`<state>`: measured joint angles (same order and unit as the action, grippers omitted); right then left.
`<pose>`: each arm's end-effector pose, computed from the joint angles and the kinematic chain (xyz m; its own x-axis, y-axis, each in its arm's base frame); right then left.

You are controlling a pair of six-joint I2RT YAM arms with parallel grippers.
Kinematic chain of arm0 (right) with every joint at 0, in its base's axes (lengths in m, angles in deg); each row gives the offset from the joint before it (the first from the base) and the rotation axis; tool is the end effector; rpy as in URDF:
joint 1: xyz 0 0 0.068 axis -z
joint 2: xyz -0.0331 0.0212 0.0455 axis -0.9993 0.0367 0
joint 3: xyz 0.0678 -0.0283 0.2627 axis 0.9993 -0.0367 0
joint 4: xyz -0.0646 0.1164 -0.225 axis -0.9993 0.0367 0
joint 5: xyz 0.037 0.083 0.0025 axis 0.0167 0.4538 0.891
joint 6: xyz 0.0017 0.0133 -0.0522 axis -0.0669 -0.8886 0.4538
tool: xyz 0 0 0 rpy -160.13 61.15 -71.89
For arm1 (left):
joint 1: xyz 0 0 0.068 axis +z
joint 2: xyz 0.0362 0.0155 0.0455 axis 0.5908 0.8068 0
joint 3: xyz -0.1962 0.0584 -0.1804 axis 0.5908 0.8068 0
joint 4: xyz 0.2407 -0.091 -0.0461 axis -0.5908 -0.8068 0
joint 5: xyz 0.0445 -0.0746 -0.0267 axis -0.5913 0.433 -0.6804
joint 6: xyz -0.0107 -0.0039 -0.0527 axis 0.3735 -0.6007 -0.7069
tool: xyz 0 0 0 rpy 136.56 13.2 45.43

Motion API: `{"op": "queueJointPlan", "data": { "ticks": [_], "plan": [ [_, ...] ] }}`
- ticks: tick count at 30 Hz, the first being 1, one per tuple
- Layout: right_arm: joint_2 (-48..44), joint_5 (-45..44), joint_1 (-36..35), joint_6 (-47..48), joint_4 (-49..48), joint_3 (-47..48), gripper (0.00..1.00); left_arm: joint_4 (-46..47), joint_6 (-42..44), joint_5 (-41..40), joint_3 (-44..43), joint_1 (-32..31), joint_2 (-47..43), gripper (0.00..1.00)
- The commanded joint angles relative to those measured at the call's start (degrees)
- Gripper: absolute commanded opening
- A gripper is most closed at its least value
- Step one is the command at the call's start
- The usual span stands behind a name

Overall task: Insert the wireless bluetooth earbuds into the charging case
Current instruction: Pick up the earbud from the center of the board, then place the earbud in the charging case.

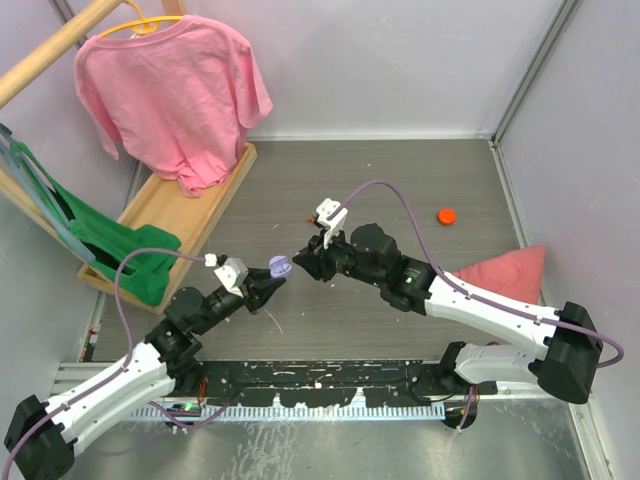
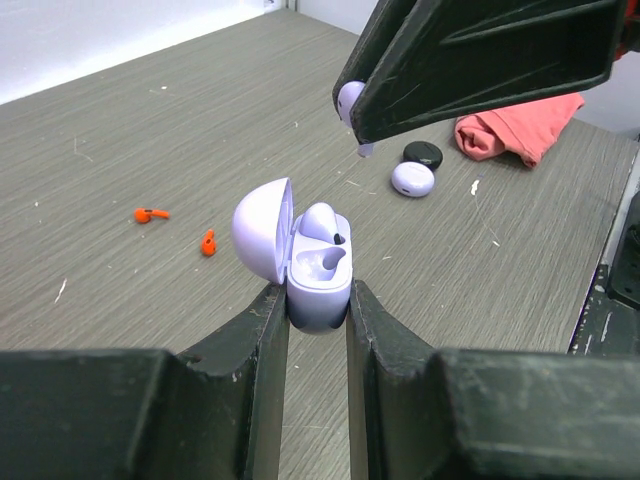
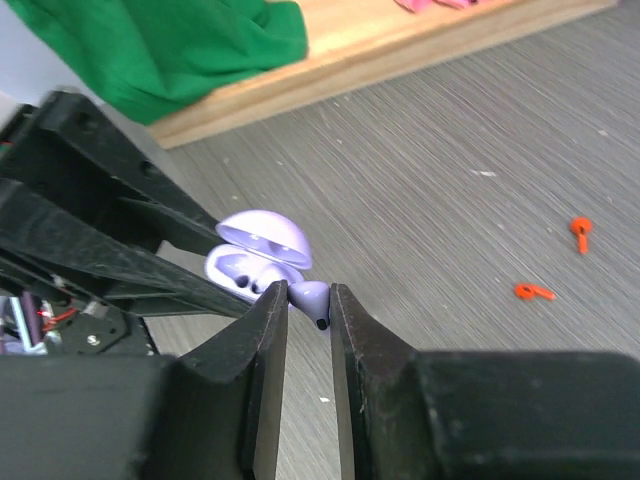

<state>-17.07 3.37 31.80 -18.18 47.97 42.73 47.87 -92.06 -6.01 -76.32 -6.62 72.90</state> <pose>0.1531 0.2293 0.3137 -0.2701 -0.1346 -0.9534 -0.8117 0.5644 0.1503 0.1060 -0.1063 0.2214 -0.0161 -0.1029 -0.9946 0.7908 0.6074 -0.0756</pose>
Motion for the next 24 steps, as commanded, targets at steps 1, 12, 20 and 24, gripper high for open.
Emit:
{"op": "queueJointPlan", "data": {
  "ticks": [1, 12, 20, 24],
  "plan": [
    [-2.10, 6.29, -1.16, -2.66, -13.27, -1.64, 0.24, 4.58, 0.81, 0.81, 0.04, 0.14, -1.19, 0.03],
    [0.66, 7.28, -3.34, -3.63, -22.43, -4.57, 0.23, 4.66, 0.47, 1.45, 0.14, 0.23, -1.60, 0.03],
    [3.78, 7.47, -3.49, -4.34, -24.15, -4.43, 0.23, 4.42, 0.36, 1.69, 0.27, 0.22, -2.50, 0.03],
    [4.67, 8.04, -3.45, -4.96, -24.10, -4.30, 0.23, 4.32, 0.36, 1.61, 0.29, 0.19, -2.73, 0.03]
  ]
}}
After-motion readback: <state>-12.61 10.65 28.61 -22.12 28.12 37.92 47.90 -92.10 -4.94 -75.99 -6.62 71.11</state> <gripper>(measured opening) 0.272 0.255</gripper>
